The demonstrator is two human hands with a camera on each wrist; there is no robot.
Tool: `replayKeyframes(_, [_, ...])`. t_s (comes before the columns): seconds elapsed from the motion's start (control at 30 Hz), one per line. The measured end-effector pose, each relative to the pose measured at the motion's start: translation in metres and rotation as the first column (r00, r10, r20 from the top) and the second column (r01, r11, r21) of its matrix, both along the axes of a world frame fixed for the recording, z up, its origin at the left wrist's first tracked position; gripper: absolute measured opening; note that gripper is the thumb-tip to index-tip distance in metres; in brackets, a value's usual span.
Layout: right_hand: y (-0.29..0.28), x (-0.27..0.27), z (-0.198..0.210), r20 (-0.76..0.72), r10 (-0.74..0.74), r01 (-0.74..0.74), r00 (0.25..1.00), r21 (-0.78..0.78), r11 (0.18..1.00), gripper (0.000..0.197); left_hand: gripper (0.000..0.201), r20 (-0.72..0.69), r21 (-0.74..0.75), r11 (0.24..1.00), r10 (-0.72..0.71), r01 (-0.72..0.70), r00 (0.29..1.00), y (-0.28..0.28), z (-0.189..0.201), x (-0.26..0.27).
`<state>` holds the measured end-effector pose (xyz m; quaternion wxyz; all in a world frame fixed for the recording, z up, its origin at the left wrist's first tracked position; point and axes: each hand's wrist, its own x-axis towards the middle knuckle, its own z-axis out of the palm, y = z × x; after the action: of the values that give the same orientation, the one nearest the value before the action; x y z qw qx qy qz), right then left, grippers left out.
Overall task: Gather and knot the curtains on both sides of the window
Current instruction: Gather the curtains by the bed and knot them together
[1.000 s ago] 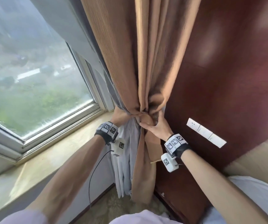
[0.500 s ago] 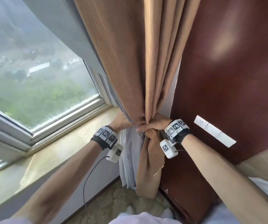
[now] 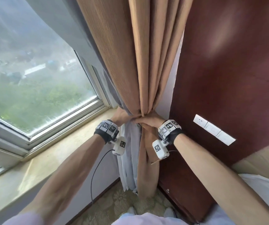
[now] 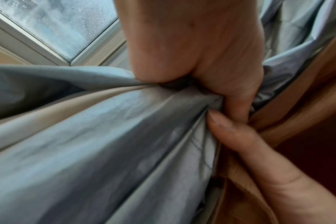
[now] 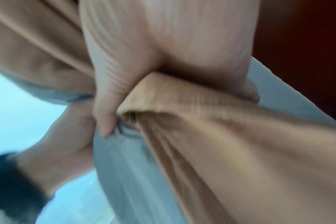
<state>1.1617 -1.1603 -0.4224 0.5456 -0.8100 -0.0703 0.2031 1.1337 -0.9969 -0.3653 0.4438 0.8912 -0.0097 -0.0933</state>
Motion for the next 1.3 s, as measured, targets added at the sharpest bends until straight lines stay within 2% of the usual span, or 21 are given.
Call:
replayKeyframes(0.07, [0.001, -0.006, -0.016, 0.108, -0.195, 0.189, 0.975, 0.066, 0.98, 0.1, 0.045, 0.034, -0.047, 0.998, 0.041, -0.04, 0.999, 0.003, 0.002, 0.005])
replayKeyframes(0.17, [-0.012, -0.035, -0.03, 0.142, -0.35, 0.353, 0.926, 0.01, 0.936, 0.116, 0.073, 0.07, -0.14, 0.988, 0.074, -0.064, 0.995, 0.01, -0.008, 0.022])
replayKeyframes(0.23, [-0.029, -0.049, -0.036, 0.123, -0.372, 0.382, 0.92, -0.071, 0.922, 0.097, 0.084, 0.074, -0.13, 0.987, 0.107, -0.097, 0.991, 0.009, -0.005, 0.026])
replayKeyframes(0.33, [-0.057, -0.055, -0.037, 0.178, -0.259, 0.285, 0.949, -0.144, 0.948, 0.038, 0.092, 0.058, -0.076, 0.994, 0.083, -0.079, 0.995, 0.012, -0.007, 0.034])
replayKeyframes(0.37, [-0.066, -0.055, -0.034, 0.212, -0.193, 0.225, 0.958, -0.137, 0.965, 0.022, 0.099, 0.055, -0.061, 0.997, 0.058, -0.055, 0.997, 0.02, -0.022, 0.045])
replayKeyframes(0.4, [-0.074, -0.057, -0.03, 0.264, -0.128, 0.165, 0.956, -0.125, 0.978, 0.016, 0.108, 0.068, -0.044, 0.998, 0.043, -0.04, 0.997, 0.021, -0.021, 0.045])
replayKeyframes(0.43, [-0.081, -0.06, -0.024, 0.328, -0.077, 0.124, 0.942, -0.125, 0.984, 0.021, 0.115, 0.058, -0.042, 0.998, 0.041, -0.039, 0.997, 0.03, -0.036, 0.056])
replayKeyframes(0.5, [-0.094, -0.067, -0.005, 0.419, -0.014, 0.083, 0.908, -0.147, 0.986, 0.03, 0.112, 0.061, -0.011, 0.999, 0.038, -0.037, 0.997, 0.025, -0.023, 0.048])
replayKeyframes(0.57, [-0.107, -0.074, 0.019, 0.427, 0.062, 0.029, 0.902, -0.204, 0.979, 0.032, 0.082, 0.035, 0.062, 0.998, 0.002, -0.004, 0.999, 0.012, 0.006, 0.027])
replayKeyframes(0.63, [-0.119, -0.081, 0.036, 0.427, 0.132, -0.009, 0.895, -0.278, 0.961, 0.033, 0.045, 0.011, 0.106, 0.994, -0.017, 0.016, 1.0, 0.01, 0.01, 0.022])
replayKeyframes(0.67, [-0.124, -0.086, 0.044, 0.48, 0.166, 0.002, 0.862, -0.33, 0.944, 0.033, 0.042, 0.029, 0.101, 0.995, -0.018, 0.015, 0.999, 0.011, 0.009, 0.022])
replayKeyframes(0.73, [-0.136, -0.093, 0.052, 0.641, 0.268, 0.08, 0.719, -0.459, 0.885, 0.038, 0.055, 0.047, 0.064, 0.998, -0.02, 0.017, 0.999, 0.012, 0.01, 0.019])
replayKeyframes(0.77, [-0.143, -0.095, 0.054, 0.683, 0.329, 0.122, 0.653, -0.524, 0.843, 0.042, 0.063, 0.052, 0.055, 0.998, -0.037, 0.035, 0.998, 0.015, 0.005, 0.02])
replayKeyframes(0.8, [-0.15, -0.096, 0.055, 0.687, 0.38, 0.156, 0.619, -0.582, 0.798, 0.046, 0.07, 0.06, 0.051, 0.997, -0.058, 0.055, 0.997, 0.015, 0.005, 0.018])
replayKeyframes(0.9, [-0.168, -0.086, 0.05, 0.599, 0.424, 0.168, 0.679, -0.689, 0.705, 0.046, 0.083, 0.063, 0.02, 0.996, -0.093, 0.092, 0.994, 0.015, 0.005, 0.015])
replayKeyframes(0.97, [-0.176, -0.072, 0.044, 0.581, 0.388, 0.233, 0.716, -0.722, 0.651, 0.055, 0.082, 0.036, -0.014, 0.996, -0.09, 0.09, 0.995, 0.014, 0.006, 0.013])
replayKeyframes(1.03, [-0.179, -0.056, 0.041, 0.568, 0.331, 0.331, 0.753, -0.763, 0.555, 0.063, 0.085, 0.001, -0.028, 0.994, -0.107, 0.107, 0.994, 0.012, 0.007, 0.007])
replayKeyframes(1.1, [-0.172, -0.043, 0.041, 0.523, 0.265, 0.346, 0.81, -0.792, 0.503, 0.065, 0.103, -0.011, -0.042, 0.991, -0.127, 0.126, 0.992, 0.011, 0.003, 0.004])
replayKeyframes(1.17, [-0.154, -0.032, 0.039, 0.431, 0.177, 0.268, 0.885, -0.782, 0.563, 0.073, 0.111, -0.02, -0.049, 0.991, -0.122, 0.121, 0.992, 0.011, -0.005, 0.004])
replayKeyframes(1.23, [-0.128, -0.024, 0.036, 0.311, 0.087, 0.167, 0.946, -0.699, 0.695, 0.084, 0.111, -0.033, -0.058, 0.993, -0.105, 0.103, 0.994, 0.017, -0.017, 0.008])
replayKeyframes(1.3, [-0.101, -0.017, 0.034, 0.214, 0.005, 0.126, 0.977, -0.592, 0.796, 0.082, 0.111, -0.051, -0.085, 0.992, -0.092, 0.088, 0.994, 0.022, -0.025, 0.01])
